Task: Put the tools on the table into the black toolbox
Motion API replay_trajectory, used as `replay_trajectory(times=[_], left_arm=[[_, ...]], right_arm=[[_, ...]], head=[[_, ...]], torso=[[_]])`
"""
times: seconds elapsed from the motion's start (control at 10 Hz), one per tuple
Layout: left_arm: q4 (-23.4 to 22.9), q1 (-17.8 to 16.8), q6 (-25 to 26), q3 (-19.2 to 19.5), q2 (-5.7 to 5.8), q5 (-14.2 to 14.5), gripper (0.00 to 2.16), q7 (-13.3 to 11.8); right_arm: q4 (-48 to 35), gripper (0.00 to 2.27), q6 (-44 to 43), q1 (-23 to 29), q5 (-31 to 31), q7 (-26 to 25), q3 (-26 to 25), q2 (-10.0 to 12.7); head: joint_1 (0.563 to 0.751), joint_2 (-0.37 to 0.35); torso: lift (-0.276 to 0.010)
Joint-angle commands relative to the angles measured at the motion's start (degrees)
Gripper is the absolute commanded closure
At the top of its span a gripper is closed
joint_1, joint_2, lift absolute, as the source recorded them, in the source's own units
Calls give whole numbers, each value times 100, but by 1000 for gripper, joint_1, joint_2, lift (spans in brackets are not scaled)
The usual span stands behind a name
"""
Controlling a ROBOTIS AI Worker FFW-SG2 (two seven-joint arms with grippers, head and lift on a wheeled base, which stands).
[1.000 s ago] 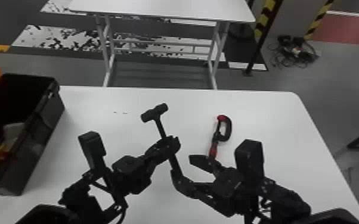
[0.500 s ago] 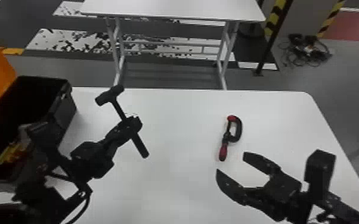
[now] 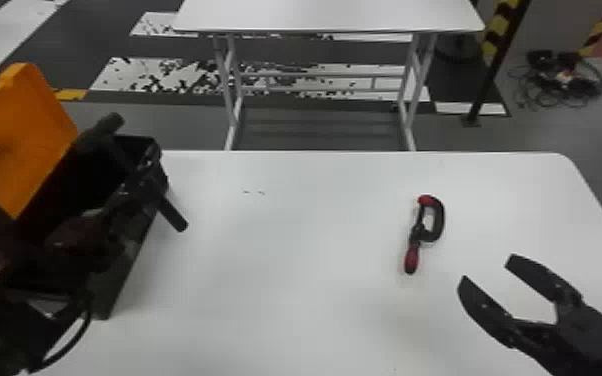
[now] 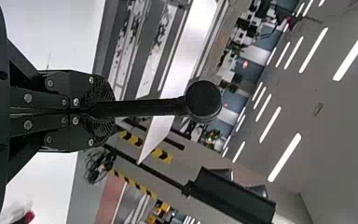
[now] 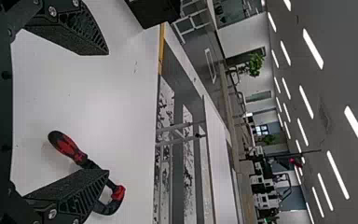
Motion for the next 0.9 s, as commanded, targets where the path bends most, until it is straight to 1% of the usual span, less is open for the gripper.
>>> replay_trajectory(times=[0.0,0.1,0.2,0.3,0.4,0.5,0.6,0.7,0.8], left_arm=[[57,-24,-9,470,12,121,2138,81],[145,-59,-45,716,3,59,2138,125],[286,-103,-80,892,-14,59,2138,143],[426,-156,-132,1033,-32,51,2138,169],[585,-209,-185,1129,-49,-20,2128,257],[752,-270,-343,1138,-84,-134,2040,354],[892,-323,-554,1129,-84,-231,1777,538],[1033,-376,-765,1129,-84,-266,896,635],[1042,-376,-765,1129,-111,-363,-1,635]], right_arm=[[181,127,-47,0,-166,77,-223,70],[278,130,-170,0,-201,112,-320,105],[357,130,-205,0,-298,130,-381,123],[410,130,-311,0,-298,130,-399,158],[471,134,-486,9,-324,139,-399,172],[498,140,-504,9,-324,147,-408,172],[515,140,-504,9,-324,183,-416,172],[524,144,-504,9,-324,191,-425,172],[533,144,-504,18,-333,191,-443,172]], head=[[695,83],[695,118],[695,132],[695,160],[695,184],[695,210],[695,234],[695,259],[695,273]], torso=[[-75],[-75],[-75],[-75],[-75],[-75],[-75],[-75],[-75]])
